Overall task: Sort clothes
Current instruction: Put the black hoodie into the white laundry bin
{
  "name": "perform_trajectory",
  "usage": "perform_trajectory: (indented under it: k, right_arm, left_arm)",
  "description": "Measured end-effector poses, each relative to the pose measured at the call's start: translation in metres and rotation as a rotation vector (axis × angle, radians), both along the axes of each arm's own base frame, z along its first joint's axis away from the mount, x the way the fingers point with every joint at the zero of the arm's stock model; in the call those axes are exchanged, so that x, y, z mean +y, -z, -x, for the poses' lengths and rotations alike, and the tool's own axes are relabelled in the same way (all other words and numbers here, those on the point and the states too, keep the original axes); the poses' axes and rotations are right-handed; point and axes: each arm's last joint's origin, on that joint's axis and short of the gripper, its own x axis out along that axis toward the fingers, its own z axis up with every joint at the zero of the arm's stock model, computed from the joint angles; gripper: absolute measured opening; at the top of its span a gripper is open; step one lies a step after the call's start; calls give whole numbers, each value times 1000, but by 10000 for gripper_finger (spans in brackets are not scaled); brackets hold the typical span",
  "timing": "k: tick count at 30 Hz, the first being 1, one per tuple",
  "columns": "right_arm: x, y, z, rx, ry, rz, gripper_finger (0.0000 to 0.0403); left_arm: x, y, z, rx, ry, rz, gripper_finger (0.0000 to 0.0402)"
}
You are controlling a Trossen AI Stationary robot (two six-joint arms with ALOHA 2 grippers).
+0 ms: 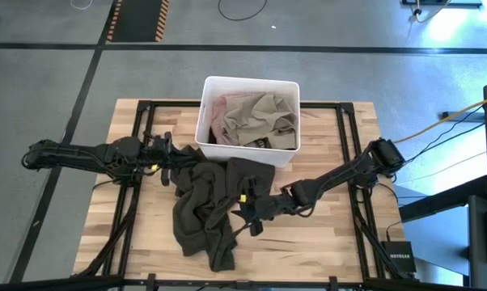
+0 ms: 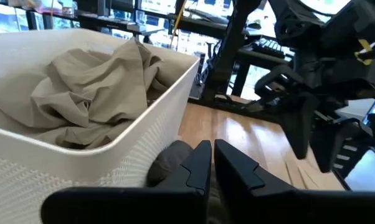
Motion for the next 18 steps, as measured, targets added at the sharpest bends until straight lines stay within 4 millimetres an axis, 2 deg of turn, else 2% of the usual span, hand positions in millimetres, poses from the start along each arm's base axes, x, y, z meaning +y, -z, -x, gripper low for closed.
perform_trajectory:
  k: [10,18]
  right_arm:
    - [-4,-2,-1,-19,17,126,212]
    - [-13,0,-5,-22,84,165,270]
  left_arm:
    - [-1,-2,1,-22,49,10,15]
    - [-1,3,1,37,51,10,15]
